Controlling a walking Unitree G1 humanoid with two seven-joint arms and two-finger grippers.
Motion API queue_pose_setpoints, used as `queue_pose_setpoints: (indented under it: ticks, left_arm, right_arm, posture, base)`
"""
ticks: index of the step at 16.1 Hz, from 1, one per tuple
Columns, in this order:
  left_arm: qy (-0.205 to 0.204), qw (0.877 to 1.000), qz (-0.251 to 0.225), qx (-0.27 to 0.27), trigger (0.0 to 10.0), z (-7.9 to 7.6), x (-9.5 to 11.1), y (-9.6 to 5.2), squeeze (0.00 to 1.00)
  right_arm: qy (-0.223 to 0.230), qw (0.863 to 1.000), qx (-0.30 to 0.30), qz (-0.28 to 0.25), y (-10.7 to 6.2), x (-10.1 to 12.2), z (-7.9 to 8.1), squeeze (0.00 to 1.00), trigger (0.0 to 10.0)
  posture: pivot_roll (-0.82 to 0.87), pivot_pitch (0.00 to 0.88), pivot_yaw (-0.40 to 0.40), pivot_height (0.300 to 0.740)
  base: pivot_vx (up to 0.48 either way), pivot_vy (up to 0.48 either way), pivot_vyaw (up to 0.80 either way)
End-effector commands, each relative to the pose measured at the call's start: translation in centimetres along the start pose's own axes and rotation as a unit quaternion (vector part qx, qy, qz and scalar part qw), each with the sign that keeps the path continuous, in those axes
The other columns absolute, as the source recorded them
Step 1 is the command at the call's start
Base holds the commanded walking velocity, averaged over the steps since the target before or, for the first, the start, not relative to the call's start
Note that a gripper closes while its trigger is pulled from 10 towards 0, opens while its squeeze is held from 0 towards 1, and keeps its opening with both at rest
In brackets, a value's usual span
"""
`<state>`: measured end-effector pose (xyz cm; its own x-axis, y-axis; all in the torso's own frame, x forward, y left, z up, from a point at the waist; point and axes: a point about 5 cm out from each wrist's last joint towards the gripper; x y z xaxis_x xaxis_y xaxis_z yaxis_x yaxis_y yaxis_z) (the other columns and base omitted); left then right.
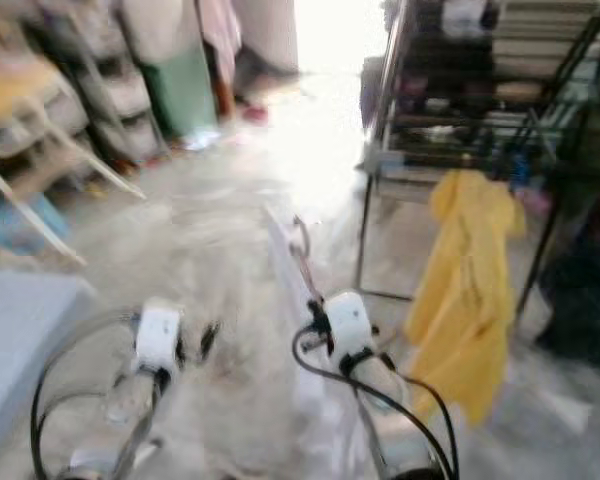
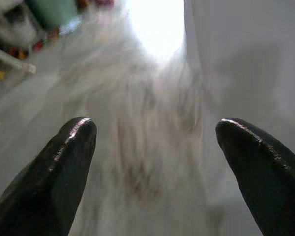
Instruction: Hang hanger
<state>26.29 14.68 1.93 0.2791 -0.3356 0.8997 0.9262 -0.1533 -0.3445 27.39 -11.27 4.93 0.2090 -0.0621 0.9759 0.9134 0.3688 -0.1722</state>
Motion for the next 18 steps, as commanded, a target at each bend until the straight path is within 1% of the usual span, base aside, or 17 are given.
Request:
queue_pose_setpoints:
  ticks: [1, 5, 10, 11, 13, 15, 16, 18]
  left_arm:
    - [0.010, 1.000, -0.014, 0.008, 10.0, 0.7, 0.9, 0.4, 0.00]
    - [0.013, 1.000, -0.020, 0.006, 10.0, 0.7, 1.4, 0.8, 0.00]
    - [0.010, 1.000, -0.017, 0.000, 10.0, -0.2, 1.0, 0.6, 0.00]
    - [0.006, 1.000, -0.023, -0.004, 10.0, -0.4, 0.9, 0.4, 0.00]
    - [-0.004, 0.999, -0.032, -0.003, 10.0, -0.1, 0.9, 0.2, 0.00]
    - [-0.013, 0.999, -0.032, -0.001, 10.0, 0.2, 0.8, 0.1, 0.00]
    - [-0.014, 0.999, -0.036, -0.006, 10.0, 0.1, 0.9, 0.0, 0.00]
    - [-0.010, 0.999, -0.042, -0.012, 10.0, 0.1, 1.0, 0.0, 0.00]
  right_arm:
    - [0.018, 1.000, 0.003, -0.024, 0.6, 1.0, 0.5, 0.00, 10.0]
    - [0.018, 0.999, 0.001, -0.030, 1.3, 1.6, 0.4, 0.00, 10.0]
    - [0.024, 0.999, -0.002, -0.021, 0.6, 1.0, 0.1, 0.00, 10.0]
    - [0.025, 1.000, 0.001, -0.018, 0.4, 0.7, 0.3, 0.00, 10.0]
    - [0.026, 1.000, 0.008, -0.015, 0.4, 0.7, 0.5, 0.00, 10.0]
    - [0.009, 1.000, 0.022, -0.015, 0.5, 0.9, 0.8, 0.00, 10.0]
    - [0.009, 1.000, 0.021, -0.015, 0.6, 0.9, 0.7, 0.00, 10.0]
    - [0.009, 1.000, 0.020, -0.015, 0.7, 0.9, 0.6, 0.00, 10.0]
  posture:
    - [-0.09, 0.000, 0.078, 0.740]
    - [-0.09, 0.000, 0.086, 0.740]
    - [-0.09, 0.000, 0.071, 0.740]
    - [-0.09, 0.000, 0.063, 0.740]
    - [-0.09, 0.000, 0.053, 0.740]
    - [-0.08, 0.000, 0.051, 0.740]
    - [-0.08, 0.000, 0.052, 0.740]
    - [-0.07, 0.000, 0.054, 0.740]
  base:
    - [-0.285, 0.000, 0.00]
    - [-0.277, 0.000, 0.00]
    - [-0.276, 0.000, 0.00]
    - [0.000, 0.000, 0.00]
    - [0.000, 0.000, 0.00]
    - [0.000, 0.000, 0.00]
    - [0.000, 0.000, 0.00]
    - [0.000, -0.133, 0.56]
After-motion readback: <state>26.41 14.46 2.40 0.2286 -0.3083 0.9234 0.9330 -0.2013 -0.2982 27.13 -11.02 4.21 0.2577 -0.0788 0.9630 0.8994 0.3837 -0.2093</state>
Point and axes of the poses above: a point about 5 cm out from each wrist's last joint towards the gripper, its own y axis pointing out of the wrist towards the gripper, its own x axis along the axis of the wrist's last joint, z = x × y, and after that the axes turned 11 degrees about y, right-handed
